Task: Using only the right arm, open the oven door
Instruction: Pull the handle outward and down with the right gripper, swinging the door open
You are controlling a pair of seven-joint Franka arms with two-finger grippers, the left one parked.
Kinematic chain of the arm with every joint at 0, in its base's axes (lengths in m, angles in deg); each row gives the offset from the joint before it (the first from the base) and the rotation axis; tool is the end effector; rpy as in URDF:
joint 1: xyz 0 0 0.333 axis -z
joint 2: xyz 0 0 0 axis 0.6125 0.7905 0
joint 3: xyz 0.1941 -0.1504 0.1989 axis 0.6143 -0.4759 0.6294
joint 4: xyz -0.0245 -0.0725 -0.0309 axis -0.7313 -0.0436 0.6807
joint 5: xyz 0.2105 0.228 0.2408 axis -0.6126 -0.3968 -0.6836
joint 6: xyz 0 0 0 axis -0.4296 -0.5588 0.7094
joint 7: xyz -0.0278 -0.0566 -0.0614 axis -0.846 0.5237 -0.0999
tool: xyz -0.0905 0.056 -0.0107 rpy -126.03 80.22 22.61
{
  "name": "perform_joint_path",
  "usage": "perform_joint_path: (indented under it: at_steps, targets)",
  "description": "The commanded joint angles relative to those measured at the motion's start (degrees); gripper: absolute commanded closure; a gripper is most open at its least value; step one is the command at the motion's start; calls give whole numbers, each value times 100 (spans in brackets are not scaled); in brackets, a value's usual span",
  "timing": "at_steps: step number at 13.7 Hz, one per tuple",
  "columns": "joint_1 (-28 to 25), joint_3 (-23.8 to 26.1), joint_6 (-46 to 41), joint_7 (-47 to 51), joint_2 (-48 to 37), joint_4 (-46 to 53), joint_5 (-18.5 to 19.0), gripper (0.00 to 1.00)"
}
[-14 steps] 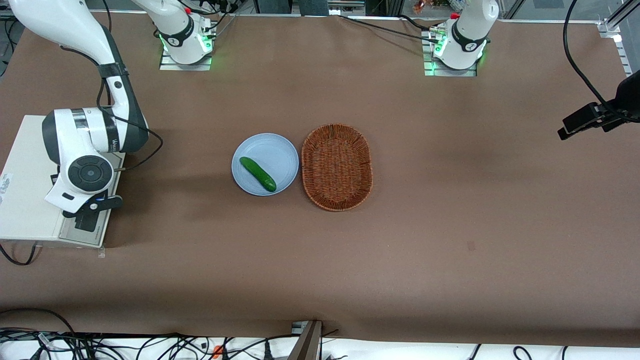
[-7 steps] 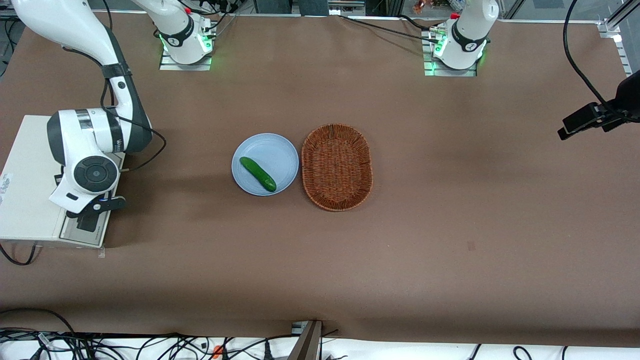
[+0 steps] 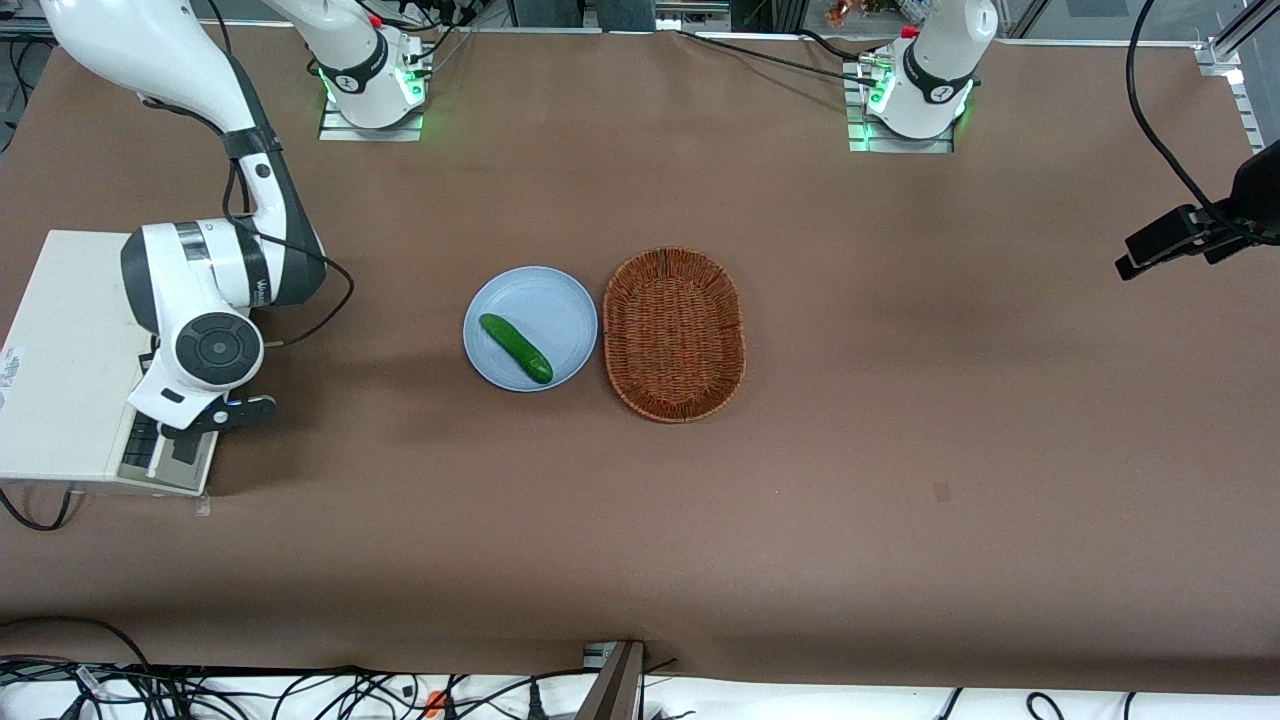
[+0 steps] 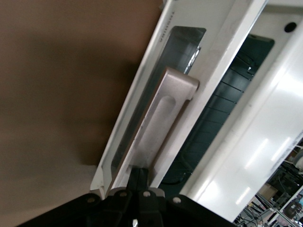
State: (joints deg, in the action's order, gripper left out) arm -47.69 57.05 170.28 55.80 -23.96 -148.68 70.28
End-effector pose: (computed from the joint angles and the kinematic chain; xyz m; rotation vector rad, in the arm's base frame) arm 0.6356 0.0191 0.3153 2.4505 0.3925 -0.4096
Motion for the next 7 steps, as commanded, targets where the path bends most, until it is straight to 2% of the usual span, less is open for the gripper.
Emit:
perform_joint_path:
  at_steps: [1,7]
  targets:
    - [166,-28,819,122,671,120,-123,100]
    - [228,-37,1136,113,873,111,-158,100]
